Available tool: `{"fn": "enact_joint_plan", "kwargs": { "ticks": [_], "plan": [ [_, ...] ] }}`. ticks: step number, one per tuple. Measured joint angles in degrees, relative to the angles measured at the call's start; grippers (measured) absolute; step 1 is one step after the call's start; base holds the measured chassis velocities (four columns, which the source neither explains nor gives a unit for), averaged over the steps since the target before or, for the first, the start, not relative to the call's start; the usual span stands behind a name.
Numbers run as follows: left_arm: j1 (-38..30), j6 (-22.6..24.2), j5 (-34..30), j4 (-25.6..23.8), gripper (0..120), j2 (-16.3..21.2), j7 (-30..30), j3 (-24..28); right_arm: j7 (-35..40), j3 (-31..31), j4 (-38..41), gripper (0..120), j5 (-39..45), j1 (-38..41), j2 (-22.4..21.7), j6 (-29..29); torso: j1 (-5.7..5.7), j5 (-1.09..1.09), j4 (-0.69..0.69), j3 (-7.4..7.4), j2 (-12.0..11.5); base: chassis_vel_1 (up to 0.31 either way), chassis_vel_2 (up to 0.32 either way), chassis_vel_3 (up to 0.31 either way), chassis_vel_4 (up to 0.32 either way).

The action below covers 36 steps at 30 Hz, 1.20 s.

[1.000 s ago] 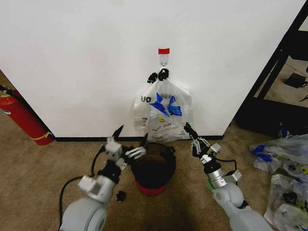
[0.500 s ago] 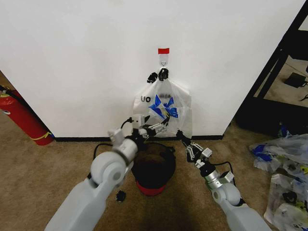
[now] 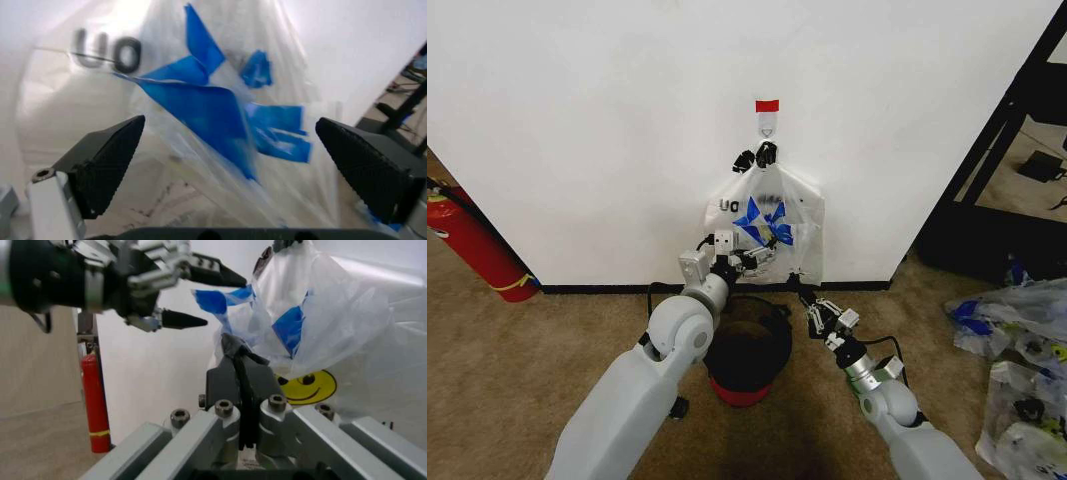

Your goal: Pick up the garbage bag from the wall and place it over the trash bin.

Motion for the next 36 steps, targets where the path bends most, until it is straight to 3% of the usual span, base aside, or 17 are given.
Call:
{"fn": "enact_joint_plan", "kwargs": {
  "ticks": [6, 16, 32, 36],
  "plan": [
    [-1.27, -1.32, 0.41, 3.4, 98, -0.29, 1.56, -0.03, 0.17, -0.21, 0.38, 0, -0.03, 0.26, -0.09, -0.1, 0.0, 0.0, 0.0, 0.0, 0.0, 0.0, 0.0, 0.0, 0.0],
    [-2.32, -3.49, 0.41, 5.34, 63, -0.16, 3.92, -0.59, 0.31, 0.77, 1.98, 0, 0.01, -1.04, -0.44, -0.19, -0.01, 0.0, -0.01, 0.0, 0.0, 0.0, 0.0, 0.0, 0.0],
    [0.51, -4.74, 1.99, 0.11, 3, 2.1, 6.65, -2.87, 1.17, 2.59, 1.19, 0, -1.32, -1.87, -0.34, -0.13, -0.01, 0.0, -0.01, 0.0, 0.0, 0.0, 0.0, 0.0, 0.0],
    [2.31, -5.54, 3.11, -1.36, 0, 2.47, 6.63, -4.01, 0.93, 3.2, 0.78, 0, -3.03, -2.28, -0.25, 0.09, -0.01, 0.0, 0.0, 0.0, 0.0, 0.0, 0.0, 0.0, 0.0]
  ]
}}
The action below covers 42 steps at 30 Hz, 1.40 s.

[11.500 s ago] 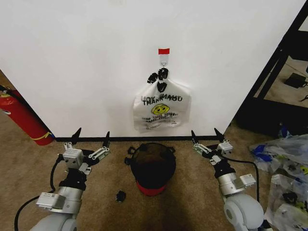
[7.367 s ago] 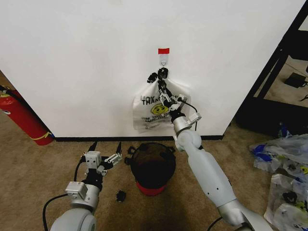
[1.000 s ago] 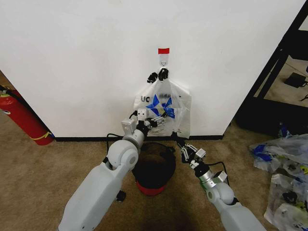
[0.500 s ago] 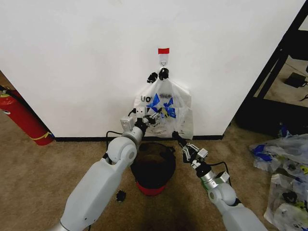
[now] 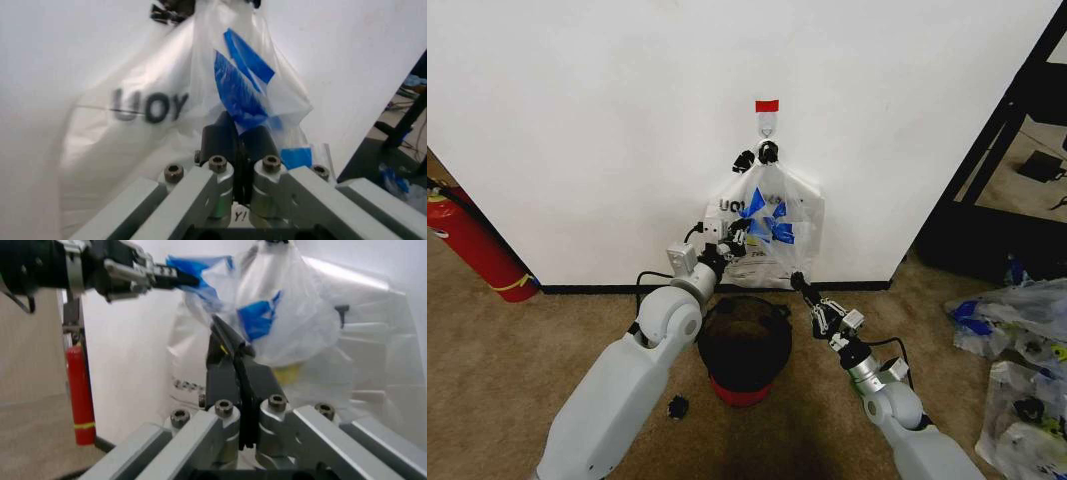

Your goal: Pick up the garbage bag from the wall and place it over the trash bin.

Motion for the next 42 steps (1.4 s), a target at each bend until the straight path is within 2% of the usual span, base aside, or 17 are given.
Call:
{"fn": "enact_joint_plan", "kwargs": {
  "ticks": [14, 17, 19, 22, 23, 26, 28, 30, 32, 34, 36, 39, 42],
  "plan": [
    [3.88, -0.34, 0.52, -3.13, 0, 0.67, -0.24, -1.84, -3.14, 2.36, -1.37, 0, -5.27, -1.95, -1.81, 1.98, 0.0, 0.01, 0.0, 0.0, 0.0, 0.0, 0.0, 0.0, 0.0],
    [4.03, -0.27, 0.52, -3.48, 0, 0.7, -0.17, -1.84, -4.76, 3.73, -0.5, 10, -5.46, -3.21, -3.83, 2.3, 0.0, 0.01, -0.02, 0.0, 0.0, 0.0, 0.0, 0.0, 0.0],
    [4.16, -0.23, 0.72, -3.53, 0, 0.94, 0.31, -1.72, -8.39, 5.3, 0.62, 22, -3.73, -4.04, -6.22, 2.39, 0.0, 0.02, -0.02, 0.0, 0.0, 0.0, 0.0, 0.0, 0.0],
    [4.23, -0.22, 1.01, -3.42, 0, 0.99, 0.77, -1.52, -9.41, 5.87, 2.03, 28, -1.92, -3.99, -7.7, 2.39, 0.0, 0.01, -0.03, 0.0, 0.0, 0.0, 0.0, 0.0, 0.0],
    [4.27, -0.22, 1.15, -3.25, 0, 0.96, 0.94, -1.39, -9.0, 5.78, 3.25, 33, -0.8, -3.67, -8.55, 2.4, 0.0, 0.01, -0.03, 0.0, 0.0, 0.0, 0.0, 0.0, 0.0],
    [4.39, -0.23, 1.65, -2.83, 0, 0.61, 1.2, -0.85, 1.9, 3.19, 7.92, 45, -1.83, -1.05, -11.07, 1.43, 0.0, 0.01, 0.0, 0.0, 0.0, 0.0, 0.0, 0.0, 0.0],
    [4.39, -0.23, 1.65, -2.83, 0, 0.61, 1.2, -0.85, 1.9, 3.19, 7.92, 45, -1.83, -1.05, -11.07, 1.43, 0.0, 0.01, 0.0, 0.0, 0.0, 0.0, 0.0, 0.0, 0.0],
    [4.39, -0.23, 2.15, -2.32, 0, 0.09, 1.32, -0.34, 13.22, -1.09, 10.12, 58, -8.48, 3.79, -13.91, -1.58, 0.0, 0.0, 0.01, 0.0, 0.0, 0.0, 0.0, 0.0, 0.0],
    [4.26, -0.23, 2.51, -1.78, 0, -0.5, 1.34, -0.01, 16.6, -5.22, 9.09, 67, -13.73, 8.87, -15.8, -3.31, 0.0, -0.01, 0.0, 0.0, 0.0, 0.0, 0.0, 0.0, 0.0],
    [4.09, -0.23, 2.84, -1.26, 0, -1.08, 1.34, 0.26, 16.9, -8.86, 6.3, 75, -17.8, 13.8, -16.83, -3.87, 0.0, 0.02, 0.0, 0.01, 0.0, 0.0, 0.0, 0.0, 0.0],
    [4.01, -0.23, 2.98, -1.04, 0, -1.37, 1.34, 0.39, 16.81, -10.94, 4.4, 78, -20.2, 16.8, -17.13, -4.24, 0.0, 0.01, 0.0, 0.01, 0.0, 0.0, 0.0, 0.0, 0.0],
    [3.87, -0.23, 3.17, -0.64, 0, -2.0, 1.36, 0.55, 15.3, -16.02, -1.1, 93, -27.24, 24.73, -17.1, -4.68, 0.01, 0.01, 0.0, 0.01, 0.0, 0.0, 0.0, 0.0, 0.0],
    [3.77, -0.23, 3.18, -0.53, 0, -2.16, 1.45, 0.53, 13.82, -18.07, -4.18, 98, -32.14, 28.91, -16.38, -4.96, 0.01, 0.0, 0.0, 0.01, -0.01, 0.0, 0.0, 0.0, 0.0]
  ]
}}
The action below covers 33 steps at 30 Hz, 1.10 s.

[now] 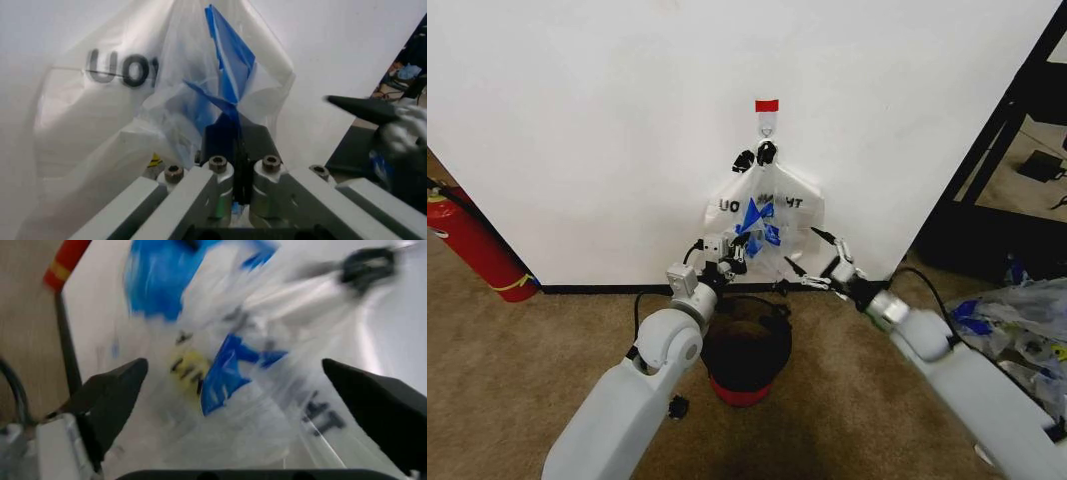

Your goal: Pick up the garbage bag from the wall and place it over the trash bin.

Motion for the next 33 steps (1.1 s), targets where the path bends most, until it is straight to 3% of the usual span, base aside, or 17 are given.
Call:
{"fn": "enact_joint_plan", "kwargs": {
  "ticks": [5, 15, 22, 26, 28, 33],
  "plan": [
    [-0.13, -0.11, -0.03, 0.14, 0, 0.01, 0.1, -0.72, -3.06, -2.49, -5.48, 100, -5.7, 6.14, 2.82, -0.13, 0.0, 0.0, -0.02, 0.0, 0.0, 0.0, 0.0, 0.0, 0.0],
    [0.01, -0.35, -0.24, 0.15, 0, 0.48, 0.14, -1.77, -4.2, -4.94, -11.88, 98, -9.51, 12.21, 9.03, 0.15, 0.0, 0.0, 0.0, -0.01, 0.0, 0.0, 0.0, 0.0, 0.0],
    [0.03, -0.49, -0.38, 0.14, 0, 0.61, 0.14, -1.95, -4.11, -4.68, -14.15, 77, -13.92, 14.45, 11.1, -2.39, 0.0, 0.0, 0.0, -0.01, 0.0, 0.0, 0.0, 0.0, 0.0],
    [0.0, -0.64, -0.44, 0.18, 0, 0.75, 0.13, -1.97, -3.19, -4.13, -13.53, 61, -14.16, 14.17, 10.11, -5.24, 0.0, 0.0, -0.03, -0.01, 0.0, 0.0, 0.0, 0.0, 0.0],
    [-0.05, -0.65, -0.46, 0.18, 0, 0.77, 0.13, -1.97, -2.98, -3.96, -13.31, 59, -14.13, 13.97, 9.88, -5.46, 0.0, 0.01, -0.03, -0.01, 0.0, 0.0, 0.0, 0.0, 0.0],
    [-0.35, -0.65, -0.5, 0.2, 0, 0.78, 0.06, -1.68, 0.19, -3.29, -11.59, 36, -13.68, 12.29, 8.45, -7.39, 0.0, 0.01, -0.01, -0.01, 0.0, 0.0, 0.0, 0.0, 0.0]
  ]
}}
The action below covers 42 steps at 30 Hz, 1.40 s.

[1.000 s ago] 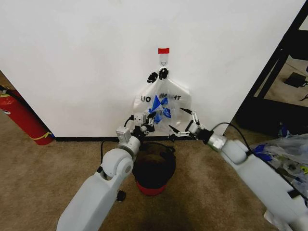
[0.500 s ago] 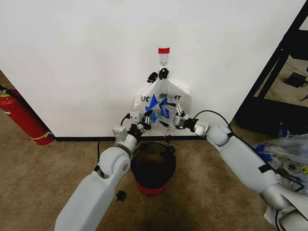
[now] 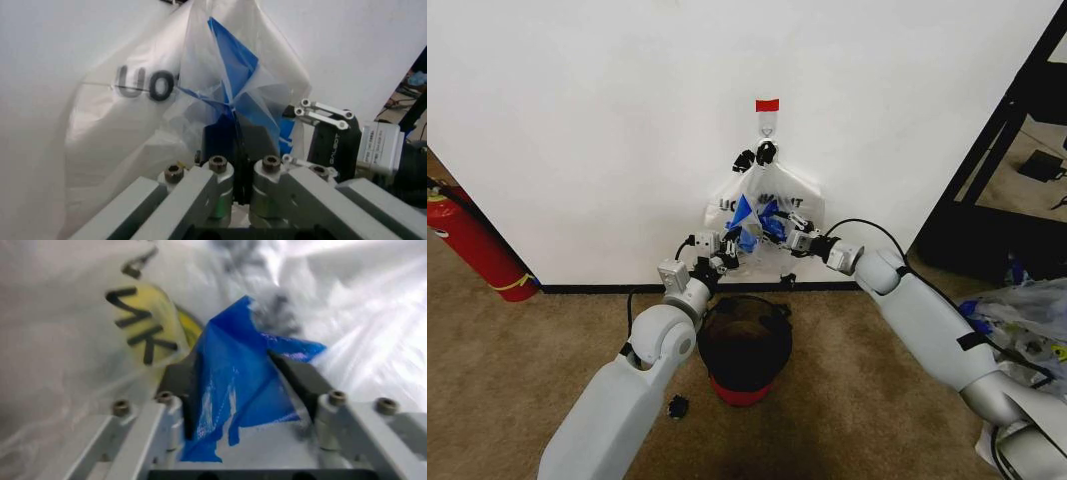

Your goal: Pick up the garbage bag from the wall and place it over the trash bin.

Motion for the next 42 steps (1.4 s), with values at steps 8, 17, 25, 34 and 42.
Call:
{"fn": "enact_joint_plan", "kwargs": {
  "ticks": [8, 17, 25, 34, 42],
  "plan": [
    [-0.21, 0.17, -0.02, -0.01, 0, -0.01, -0.1, 0.31, 5.96, 0.3, 2.08, 8, 2.19, -2.07, -2.08, -4.1, 0.0, 0.0, 0.0, 0.0, 0.01, 0.0, 0.0, 0.0, 0.0],
    [0.61, 0.21, 0.01, -0.92, 0, 0.55, -0.13, 0.15, 16.42, -2.04, 12.14, 0, 18.05, -8.13, -5.99, -6.16, 0.0, 0.0, 0.01, 0.0, 0.01, 0.0, 0.0, 0.0, 0.0],
    [1.96, 0.27, 0.0, -2.54, 0, 1.6, -0.07, -0.83, 19.1, -0.25, 20.35, 0, 22.75, -14.22, -8.96, -8.51, 0.0, 0.0, 0.0, 0.0, 0.01, 0.0, 0.0, 0.0, 0.0],
    [10.55, 1.76, 1.2, -8.74, 0, 4.37, -3.23, -7.78, 20.96, 9.04, 29.26, 0, 23.62, -32.42, -9.07, -7.78, -0.01, -0.01, -0.05, -0.01, 0.01, 0.0, 0.0, 0.0, 0.0],
    [16.86, 3.43, 4.62, -12.04, 0, 6.17, -4.95, -8.43, 17.03, 16.56, 34.13, 0, 22.7, -44.99, -7.16, -3.31, -0.01, 0.0, 0.02, -0.01, 0.02, -0.013, -0.007, -0.004, 0.0]
  ]
}}
